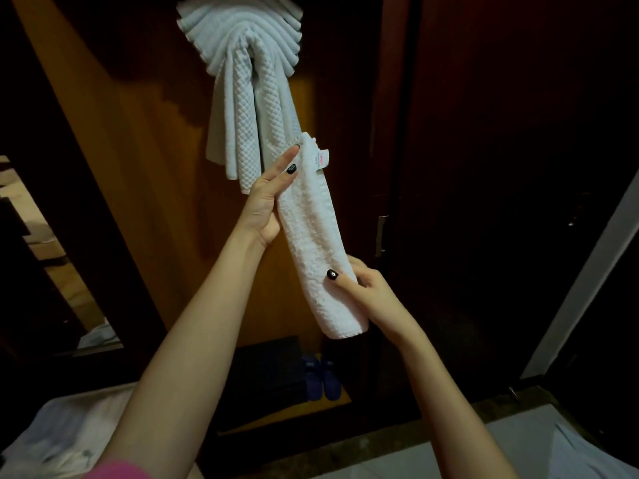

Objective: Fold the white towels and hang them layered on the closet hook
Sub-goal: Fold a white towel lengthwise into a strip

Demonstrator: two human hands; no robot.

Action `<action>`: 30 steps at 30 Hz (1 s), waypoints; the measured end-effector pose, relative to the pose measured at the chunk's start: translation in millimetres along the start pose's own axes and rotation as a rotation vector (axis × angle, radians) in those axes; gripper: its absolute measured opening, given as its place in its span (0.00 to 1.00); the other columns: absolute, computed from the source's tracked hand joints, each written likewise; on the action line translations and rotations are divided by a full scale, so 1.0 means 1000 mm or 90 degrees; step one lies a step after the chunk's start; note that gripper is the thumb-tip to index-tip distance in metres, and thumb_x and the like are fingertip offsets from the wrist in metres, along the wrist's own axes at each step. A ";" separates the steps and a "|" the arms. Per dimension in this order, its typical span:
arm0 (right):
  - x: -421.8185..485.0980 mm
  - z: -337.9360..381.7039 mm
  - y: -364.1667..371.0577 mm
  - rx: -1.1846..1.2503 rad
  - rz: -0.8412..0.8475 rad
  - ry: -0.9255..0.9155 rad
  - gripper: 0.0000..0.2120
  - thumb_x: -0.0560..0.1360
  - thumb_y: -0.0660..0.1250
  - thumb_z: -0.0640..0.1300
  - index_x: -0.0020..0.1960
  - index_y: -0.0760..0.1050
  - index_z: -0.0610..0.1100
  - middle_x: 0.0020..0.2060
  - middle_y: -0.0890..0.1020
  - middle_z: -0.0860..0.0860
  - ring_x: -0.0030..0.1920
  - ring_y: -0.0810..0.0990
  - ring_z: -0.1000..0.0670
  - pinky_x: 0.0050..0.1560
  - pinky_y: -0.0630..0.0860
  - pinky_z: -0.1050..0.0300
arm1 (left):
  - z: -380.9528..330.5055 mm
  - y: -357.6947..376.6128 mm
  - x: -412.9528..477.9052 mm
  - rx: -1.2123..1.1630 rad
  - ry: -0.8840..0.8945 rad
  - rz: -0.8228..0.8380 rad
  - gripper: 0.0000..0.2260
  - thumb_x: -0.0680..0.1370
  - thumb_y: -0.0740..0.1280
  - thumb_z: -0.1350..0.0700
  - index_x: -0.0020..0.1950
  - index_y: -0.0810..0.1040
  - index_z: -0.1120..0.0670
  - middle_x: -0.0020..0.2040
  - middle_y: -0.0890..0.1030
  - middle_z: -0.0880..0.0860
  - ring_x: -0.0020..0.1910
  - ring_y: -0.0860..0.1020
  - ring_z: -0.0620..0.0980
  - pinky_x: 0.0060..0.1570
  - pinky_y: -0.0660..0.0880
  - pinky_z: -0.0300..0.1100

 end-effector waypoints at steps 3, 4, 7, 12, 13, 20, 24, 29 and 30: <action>0.000 0.006 0.005 0.038 0.043 -0.006 0.16 0.74 0.65 0.59 0.42 0.79 0.47 0.39 0.82 0.55 0.40 0.82 0.55 0.39 0.76 0.66 | -0.002 -0.001 0.004 -0.014 -0.006 0.014 0.12 0.79 0.65 0.62 0.60 0.80 0.52 0.61 0.81 0.53 0.59 0.79 0.50 0.62 0.75 0.46; 0.001 0.008 0.004 0.011 0.040 -0.014 0.20 0.74 0.65 0.62 0.39 0.77 0.45 0.34 0.79 0.53 0.36 0.79 0.55 0.35 0.72 0.67 | -0.004 -0.002 0.005 -0.018 -0.004 0.015 0.12 0.79 0.64 0.62 0.60 0.80 0.52 0.60 0.81 0.53 0.58 0.79 0.49 0.62 0.74 0.47; 0.001 0.007 0.004 -0.042 0.055 -0.030 0.31 0.74 0.65 0.66 0.35 0.69 0.36 0.31 0.66 0.47 0.31 0.64 0.50 0.31 0.60 0.64 | -0.011 -0.010 0.008 -0.034 0.011 -0.003 0.10 0.80 0.65 0.61 0.58 0.80 0.52 0.59 0.81 0.54 0.58 0.79 0.51 0.65 0.71 0.53; -0.002 0.005 -0.008 -0.085 0.039 -0.012 0.14 0.78 0.69 0.49 0.34 0.80 0.50 0.28 0.77 0.59 0.30 0.74 0.62 0.31 0.66 0.71 | -0.015 -0.037 0.007 -0.013 0.029 -0.110 0.13 0.78 0.68 0.64 0.62 0.78 0.57 0.67 0.76 0.61 0.66 0.76 0.59 0.66 0.72 0.57; -0.001 0.007 -0.015 -0.114 0.004 -0.021 0.14 0.78 0.69 0.48 0.34 0.80 0.50 0.28 0.77 0.60 0.29 0.73 0.63 0.30 0.65 0.71 | -0.015 -0.042 0.006 -0.009 0.033 -0.132 0.13 0.77 0.68 0.65 0.61 0.78 0.57 0.67 0.76 0.62 0.65 0.76 0.58 0.65 0.73 0.55; 0.002 0.021 -0.063 -0.154 -0.170 -0.020 0.07 0.76 0.66 0.37 0.52 0.79 0.44 0.43 0.81 0.51 0.41 0.78 0.59 0.39 0.74 0.67 | -0.022 -0.078 -0.006 0.098 0.058 -0.236 0.16 0.76 0.68 0.68 0.58 0.76 0.50 0.66 0.76 0.58 0.62 0.77 0.55 0.59 0.78 0.49; 0.006 0.030 -0.085 -0.052 -0.232 -0.039 0.06 0.78 0.66 0.37 0.54 0.76 0.44 0.46 0.79 0.45 0.42 0.78 0.51 0.37 0.76 0.60 | -0.027 -0.093 -0.006 0.155 0.044 -0.250 0.16 0.76 0.68 0.67 0.57 0.79 0.48 0.67 0.76 0.57 0.63 0.77 0.54 0.57 0.78 0.44; 0.033 0.054 -0.098 -0.026 -0.230 -0.058 0.13 0.78 0.62 0.33 0.54 0.79 0.49 0.44 0.77 0.40 0.40 0.72 0.42 0.39 0.70 0.48 | -0.037 -0.109 -0.005 0.217 0.001 -0.275 0.15 0.75 0.69 0.66 0.54 0.82 0.46 0.62 0.78 0.54 0.54 0.79 0.52 0.40 0.79 0.39; 0.040 0.059 -0.101 -0.002 -0.221 -0.051 0.14 0.77 0.61 0.31 0.51 0.80 0.46 0.44 0.76 0.41 0.40 0.70 0.42 0.38 0.67 0.48 | -0.043 -0.111 -0.004 0.231 0.003 -0.273 0.15 0.75 0.69 0.66 0.54 0.82 0.47 0.61 0.78 0.54 0.52 0.79 0.50 0.37 0.78 0.38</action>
Point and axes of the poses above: each hand's wrist, its own x-axis towards the middle knuckle, its own y-axis out of the palm, z = x × y, the point moved 9 cm from there along x, towards the middle knuckle
